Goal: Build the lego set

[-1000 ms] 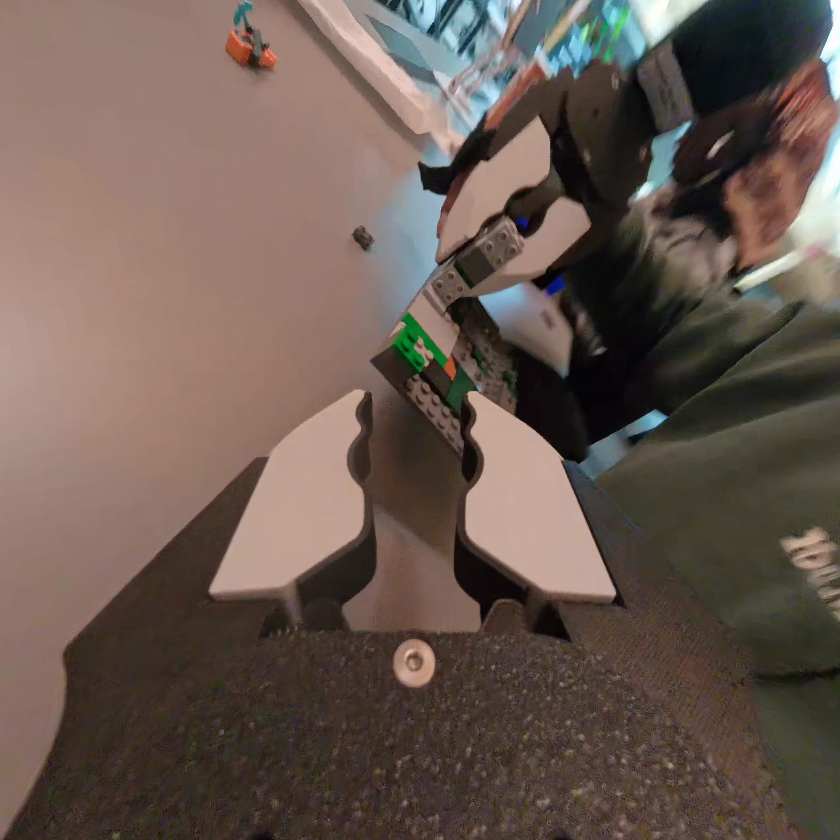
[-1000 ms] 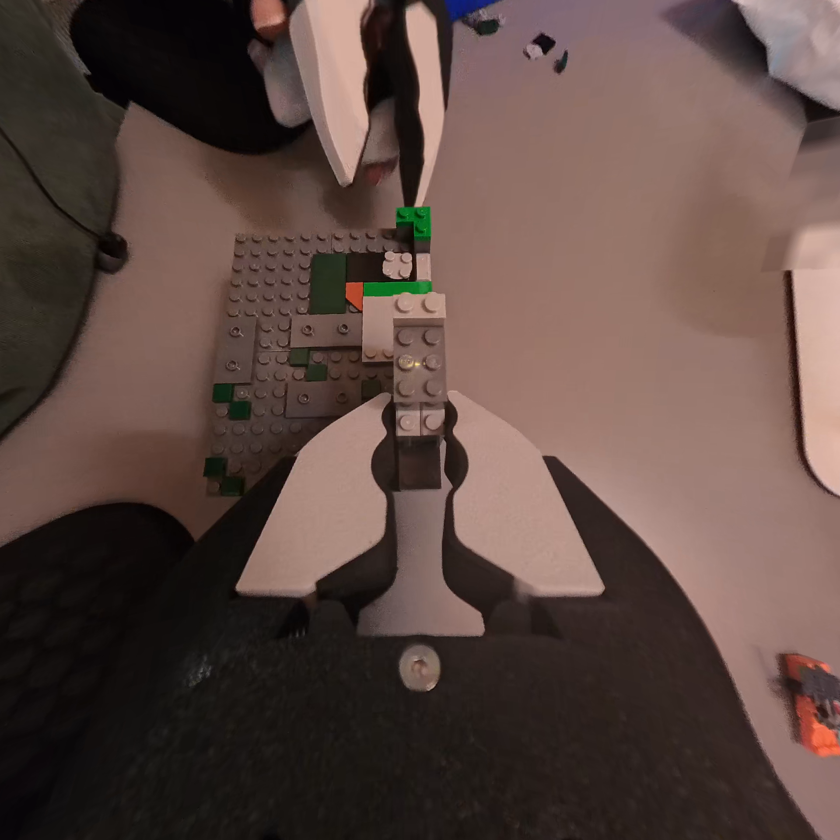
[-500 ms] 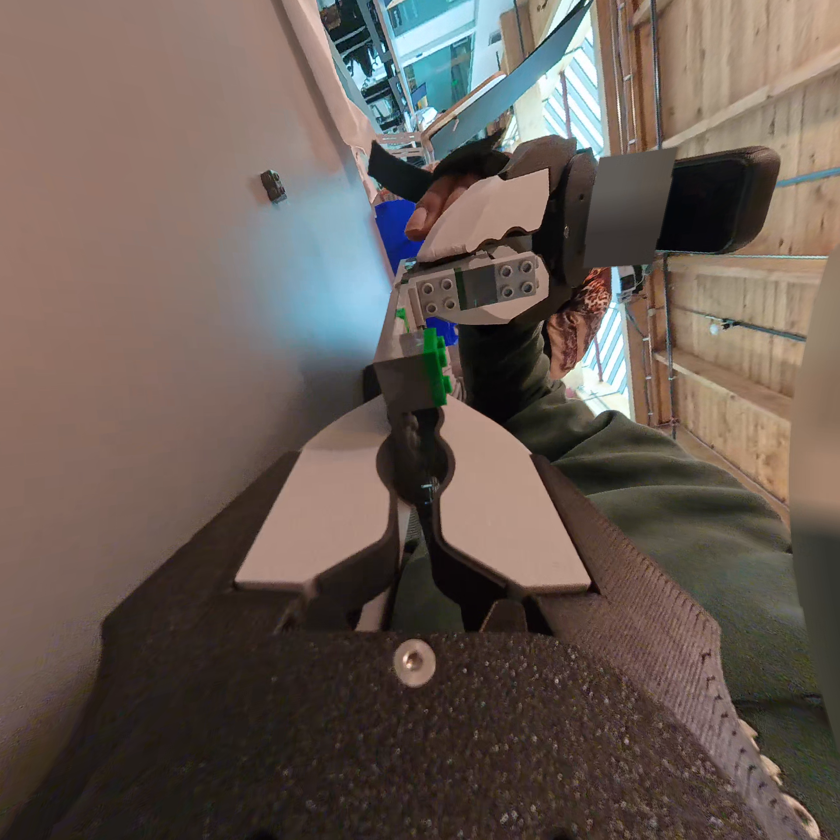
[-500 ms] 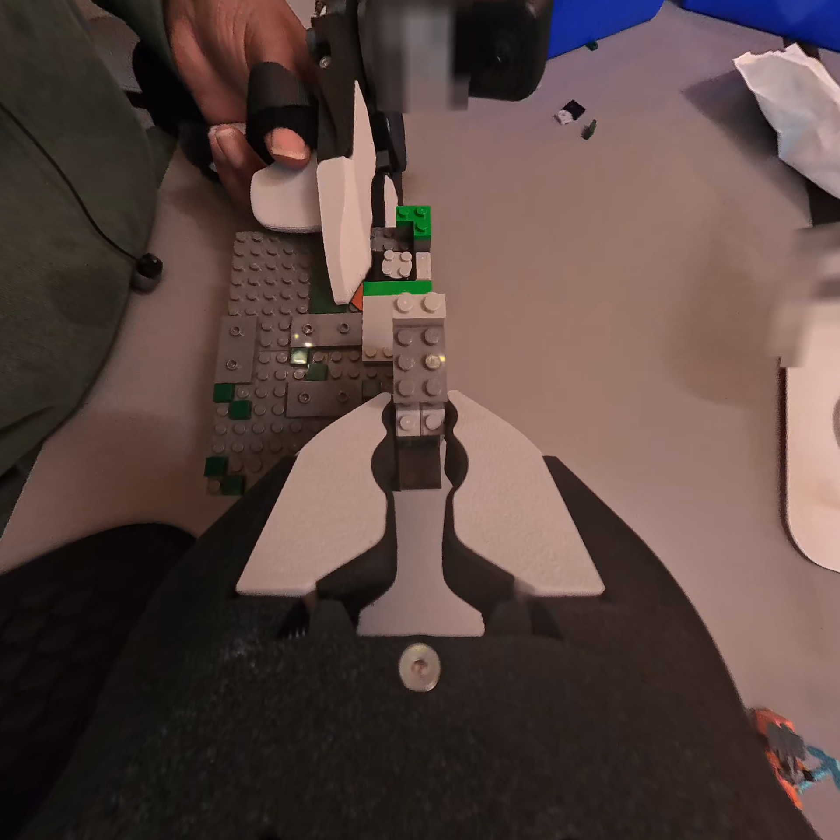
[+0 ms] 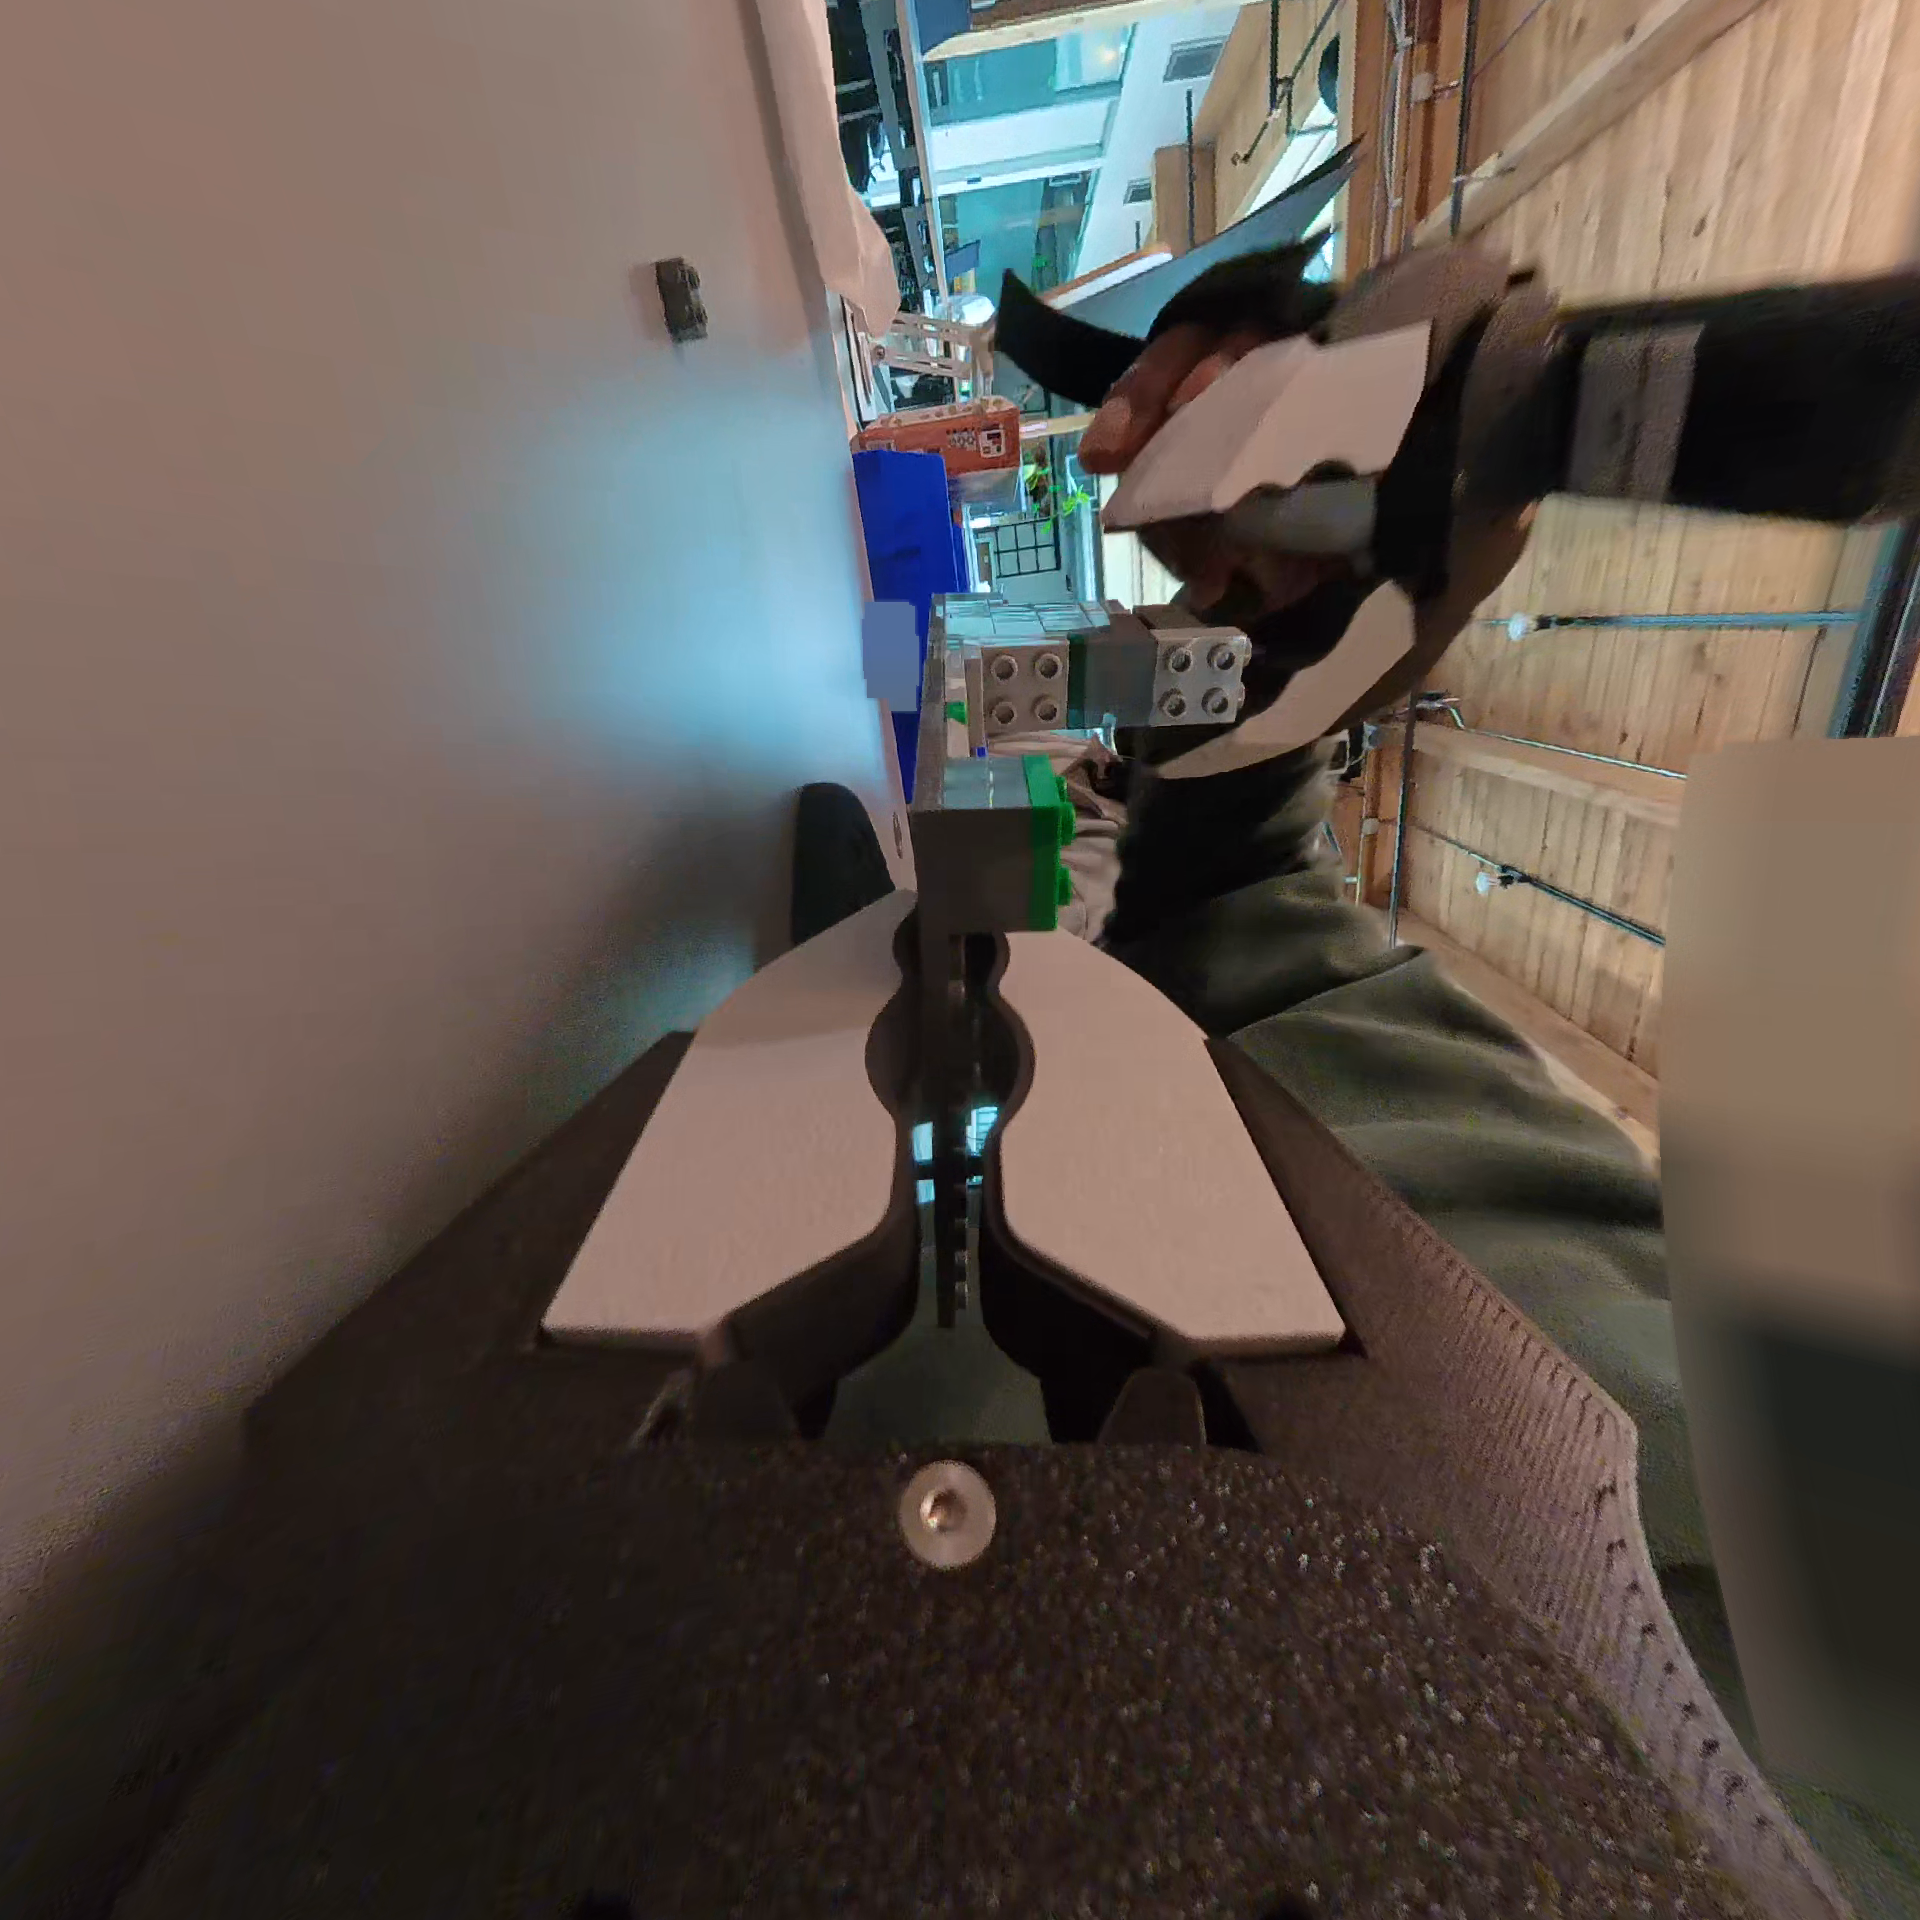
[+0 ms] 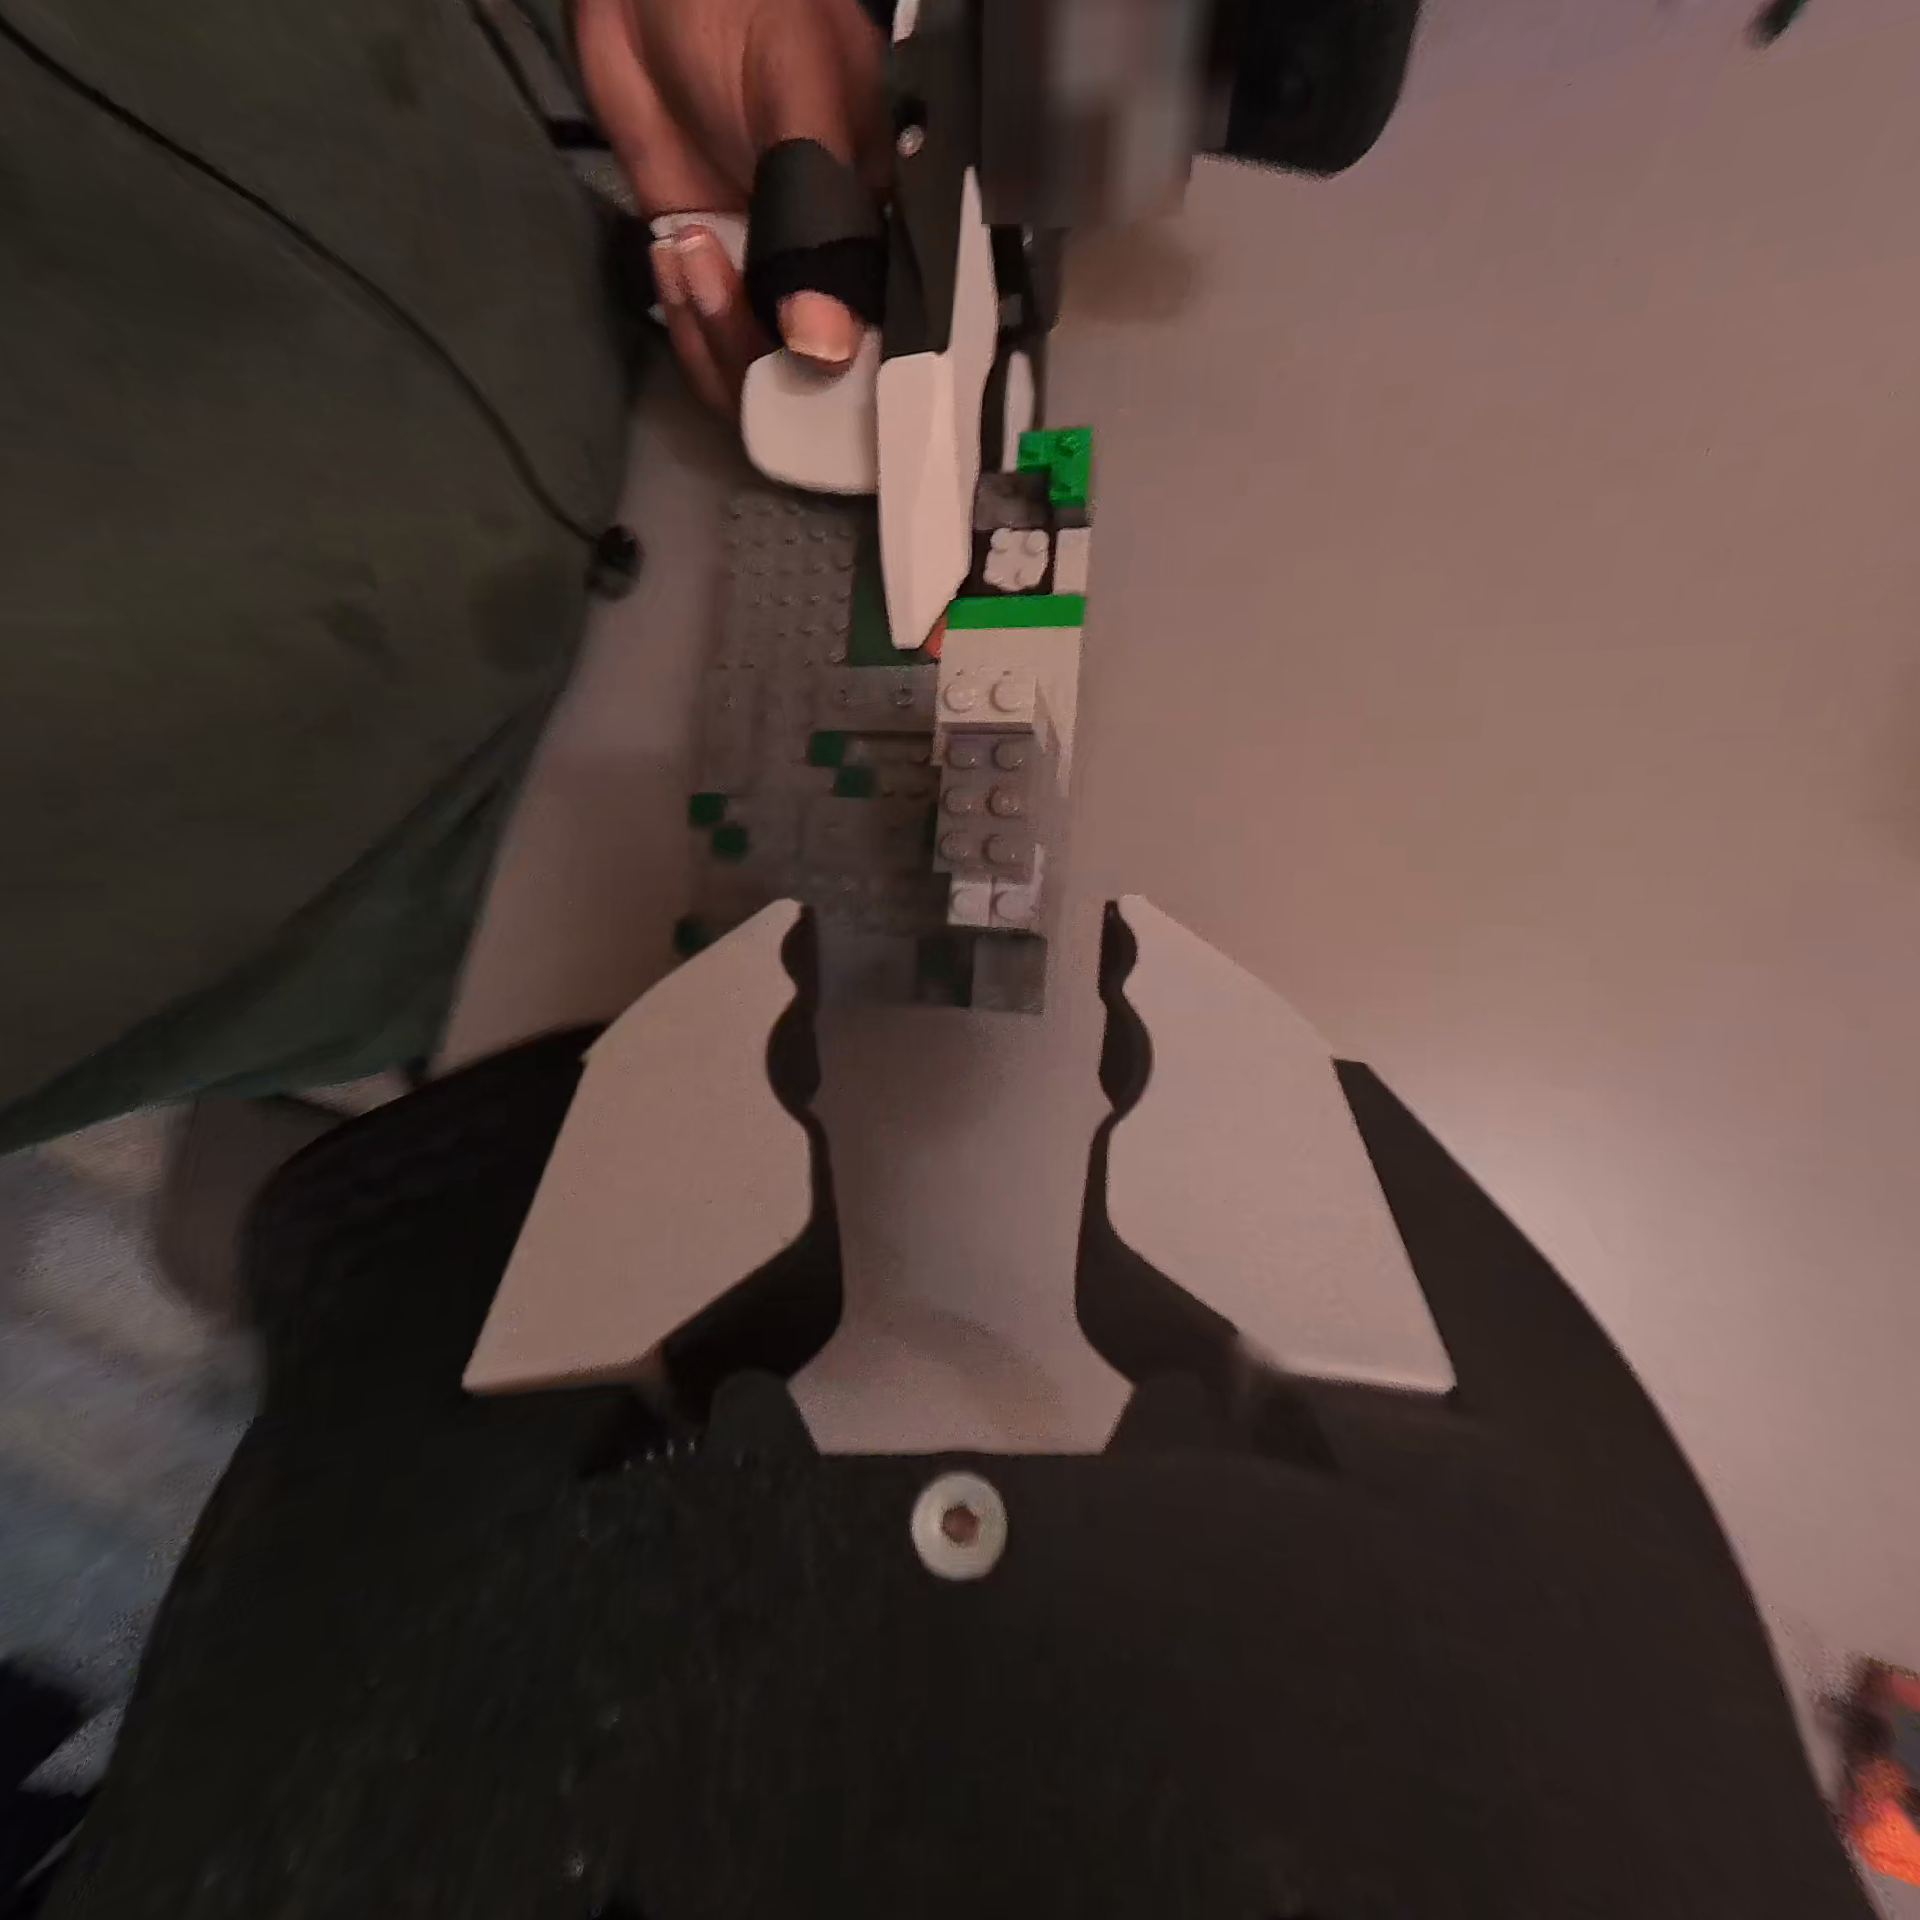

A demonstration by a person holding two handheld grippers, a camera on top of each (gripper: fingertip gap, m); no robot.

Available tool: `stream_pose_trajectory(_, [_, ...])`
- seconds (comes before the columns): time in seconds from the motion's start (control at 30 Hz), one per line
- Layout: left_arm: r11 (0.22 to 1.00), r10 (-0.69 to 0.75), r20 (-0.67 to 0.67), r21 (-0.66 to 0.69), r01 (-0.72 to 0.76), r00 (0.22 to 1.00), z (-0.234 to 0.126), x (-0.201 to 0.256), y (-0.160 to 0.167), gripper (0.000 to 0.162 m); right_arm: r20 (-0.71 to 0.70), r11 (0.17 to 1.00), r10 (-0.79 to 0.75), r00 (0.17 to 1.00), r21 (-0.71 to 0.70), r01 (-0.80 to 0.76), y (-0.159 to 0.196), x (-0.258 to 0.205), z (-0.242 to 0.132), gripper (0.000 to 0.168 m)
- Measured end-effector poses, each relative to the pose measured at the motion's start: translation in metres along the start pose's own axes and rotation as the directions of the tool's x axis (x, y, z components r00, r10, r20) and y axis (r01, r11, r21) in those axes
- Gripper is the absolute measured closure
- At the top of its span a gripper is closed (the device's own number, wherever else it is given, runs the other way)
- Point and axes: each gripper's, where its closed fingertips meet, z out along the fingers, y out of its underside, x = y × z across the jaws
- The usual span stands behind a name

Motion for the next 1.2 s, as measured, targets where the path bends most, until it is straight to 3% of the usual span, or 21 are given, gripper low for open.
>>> stream_pose_trajectory(0.03, [1.000,0.000,-0.002,-0.009,0.000,1.000,0.001,0.000,0.002,0.156,0.068,0.999,0.043,0.997,-0.033,-0.041,0.000,-0.003,-0.004,0.111])
stream_pose_trajectory(0.13, [0.999,0.036,0.002,-0.032,-0.035,0.999,0.003,0.002,0.007,0.156,0.261,0.979,0.192,0.946,-0.125,-0.164,-0.005,-0.005,-0.008,0.105])
stream_pose_trajectory(0.27, [0.995,0.091,0.009,-0.049,-0.090,0.996,0.004,0.005,0.009,0.156,0.468,0.931,0.353,0.810,-0.265,-0.252,-0.005,-0.011,0.002,0.105])
stream_pose_trajectory(0.63, [0.976,0.211,0.003,-0.063,-0.211,0.977,-0.003,0.003,0.016,0.156,0.644,0.896,0.442,0.625,-0.349,-0.275,-0.012,-0.020,0.023,0.111])
stream_pose_trajectory(0.83, [0.938,0.346,0.002,-0.042,-0.345,0.938,-0.005,0.012,0.017,0.156,0.667,0.917,0.393,0.633,-0.330,-0.222,-0.019,-0.033,0.022,0.107])
stream_pose_trajectory(1.2, [0.934,0.356,-0.053,0.002,-0.356,0.933,-0.013,0.022,0.021,0.155,0.649,0.943,0.325,0.688,-0.280,-0.181,-0.027,-0.042,0.023,0.107])
